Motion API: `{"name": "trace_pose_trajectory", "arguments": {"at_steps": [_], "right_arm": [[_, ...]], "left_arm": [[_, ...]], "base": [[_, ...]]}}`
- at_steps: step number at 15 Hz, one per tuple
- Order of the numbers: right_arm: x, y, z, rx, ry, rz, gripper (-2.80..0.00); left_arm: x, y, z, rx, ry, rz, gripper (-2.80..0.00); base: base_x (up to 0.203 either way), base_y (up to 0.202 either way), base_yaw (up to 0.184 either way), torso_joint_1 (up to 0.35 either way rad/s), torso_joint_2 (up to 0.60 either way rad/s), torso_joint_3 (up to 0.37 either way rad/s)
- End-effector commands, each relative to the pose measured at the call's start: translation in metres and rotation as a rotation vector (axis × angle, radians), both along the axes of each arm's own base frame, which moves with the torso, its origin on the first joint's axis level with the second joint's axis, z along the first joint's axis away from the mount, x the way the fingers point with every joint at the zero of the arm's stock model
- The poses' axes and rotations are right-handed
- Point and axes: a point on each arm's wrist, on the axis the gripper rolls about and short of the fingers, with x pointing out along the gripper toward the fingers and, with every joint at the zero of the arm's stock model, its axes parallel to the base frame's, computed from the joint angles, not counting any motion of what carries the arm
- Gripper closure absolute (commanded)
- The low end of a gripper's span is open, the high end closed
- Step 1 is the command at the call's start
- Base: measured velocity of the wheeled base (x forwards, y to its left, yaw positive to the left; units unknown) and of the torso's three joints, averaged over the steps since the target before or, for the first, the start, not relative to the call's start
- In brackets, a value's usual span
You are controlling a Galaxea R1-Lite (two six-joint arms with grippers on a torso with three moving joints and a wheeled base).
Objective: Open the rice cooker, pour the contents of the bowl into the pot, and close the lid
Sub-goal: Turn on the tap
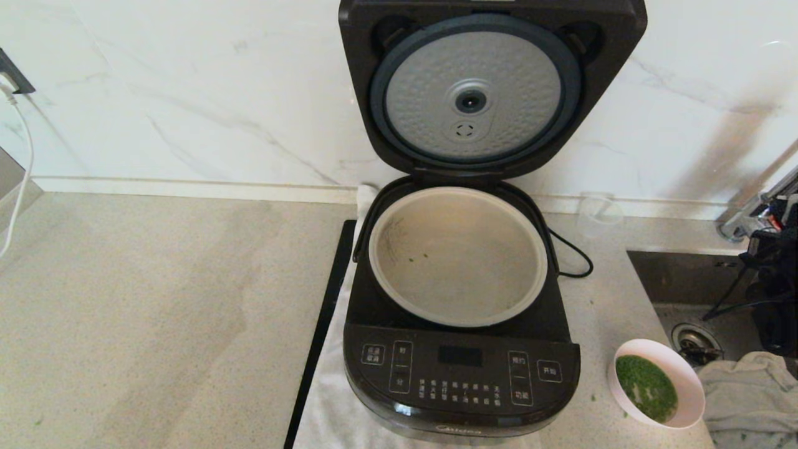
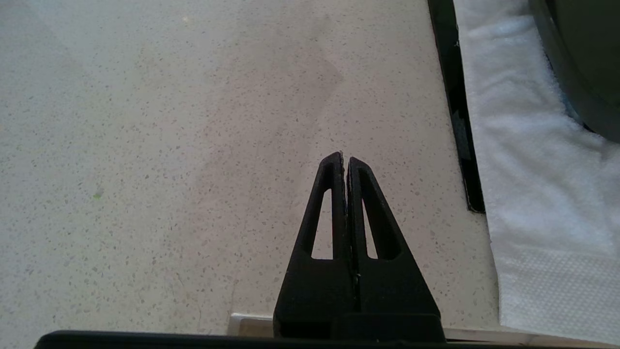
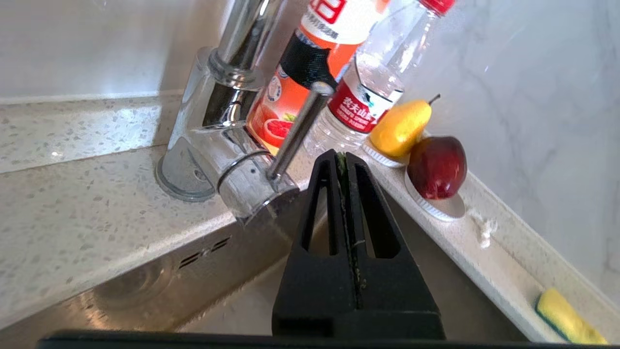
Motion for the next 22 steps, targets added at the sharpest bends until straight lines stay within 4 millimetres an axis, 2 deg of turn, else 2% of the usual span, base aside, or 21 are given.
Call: {"name": "trace_pose_trajectory", "arguments": {"at_steps": [1,5,9,13,22], "right_arm": [[0.007,-0.003,-0.006,-0.017,0.015,-0.012,0.00],[0.020,-0.006,-0.005,-0.070,0.046,-0.059,0.00],[0.028,0.001,-0.004,-0.083,0.051,-0.073,0.00],[0.042,-0.003,-0.002,-0.114,0.040,-0.107,0.00],[0.056,-0.013,0.001,-0.162,0.022,-0.139,0.00]], "left_arm": [[0.000,0.000,0.000,0.001,-0.001,0.000,0.00],[0.000,0.000,0.000,0.000,-0.001,0.000,0.00],[0.000,0.000,0.000,0.000,-0.001,0.000,0.00],[0.000,0.000,0.000,0.000,-0.003,0.000,0.00],[0.000,0.000,0.000,0.000,-0.001,0.000,0.00]], "base": [[0.000,0.000,0.000,0.000,0.00,0.000],[0.000,0.000,0.000,0.000,0.00,0.000],[0.000,0.000,0.000,0.000,0.00,0.000],[0.000,0.000,0.000,0.000,0.00,0.000],[0.000,0.000,0.000,0.000,0.00,0.000]]}}
